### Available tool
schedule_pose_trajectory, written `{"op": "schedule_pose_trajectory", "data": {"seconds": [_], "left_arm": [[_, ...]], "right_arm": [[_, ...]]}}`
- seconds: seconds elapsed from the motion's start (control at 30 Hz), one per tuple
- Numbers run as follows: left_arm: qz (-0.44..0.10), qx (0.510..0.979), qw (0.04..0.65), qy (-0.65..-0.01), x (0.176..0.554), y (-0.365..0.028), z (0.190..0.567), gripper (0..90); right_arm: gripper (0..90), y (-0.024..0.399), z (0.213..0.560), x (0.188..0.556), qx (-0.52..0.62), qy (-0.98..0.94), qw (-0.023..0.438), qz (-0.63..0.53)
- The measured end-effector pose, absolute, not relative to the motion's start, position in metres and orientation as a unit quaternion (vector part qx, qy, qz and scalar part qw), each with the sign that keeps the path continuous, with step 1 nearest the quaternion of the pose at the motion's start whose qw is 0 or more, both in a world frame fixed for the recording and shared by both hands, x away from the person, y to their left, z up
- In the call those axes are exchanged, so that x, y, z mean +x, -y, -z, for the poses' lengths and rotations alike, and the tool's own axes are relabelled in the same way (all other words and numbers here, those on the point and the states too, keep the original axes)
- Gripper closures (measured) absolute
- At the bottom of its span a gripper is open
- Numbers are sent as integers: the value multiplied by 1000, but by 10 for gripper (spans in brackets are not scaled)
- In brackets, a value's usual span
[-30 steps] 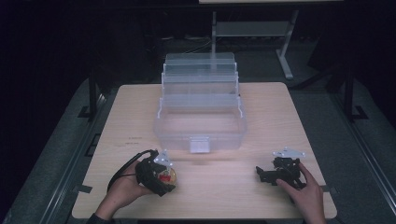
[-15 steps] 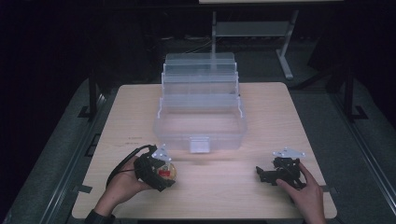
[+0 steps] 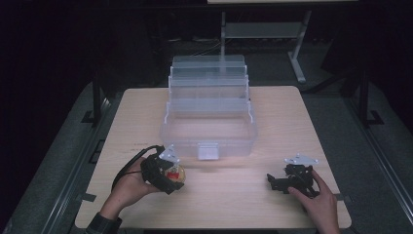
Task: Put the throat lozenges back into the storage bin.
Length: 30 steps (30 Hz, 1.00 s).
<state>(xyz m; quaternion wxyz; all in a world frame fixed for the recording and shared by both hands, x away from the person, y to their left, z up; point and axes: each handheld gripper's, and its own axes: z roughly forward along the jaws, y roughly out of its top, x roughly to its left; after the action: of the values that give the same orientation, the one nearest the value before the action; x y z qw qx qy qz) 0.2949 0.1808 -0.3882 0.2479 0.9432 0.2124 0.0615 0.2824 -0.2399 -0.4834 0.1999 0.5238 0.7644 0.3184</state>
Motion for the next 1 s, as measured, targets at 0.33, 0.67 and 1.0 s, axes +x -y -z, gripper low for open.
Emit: {"op": "schedule_pose_trajectory", "data": {"seconds": [0.33, 0.67, 1.0], "left_arm": [[-61, 943, 249, -210, 301, -177, 384, 195], [-61, 941, 256, -212, 309, -177, 376, 195], [-64, 941, 259, -209, 317, -174, 366, 195]], "right_arm": [[0, 240, 483, 282, 524, -764, 200, -318], [0, 240, 483, 282, 524, -764, 200, -318], [0, 240, 483, 282, 524, -764, 200, -318]]}}
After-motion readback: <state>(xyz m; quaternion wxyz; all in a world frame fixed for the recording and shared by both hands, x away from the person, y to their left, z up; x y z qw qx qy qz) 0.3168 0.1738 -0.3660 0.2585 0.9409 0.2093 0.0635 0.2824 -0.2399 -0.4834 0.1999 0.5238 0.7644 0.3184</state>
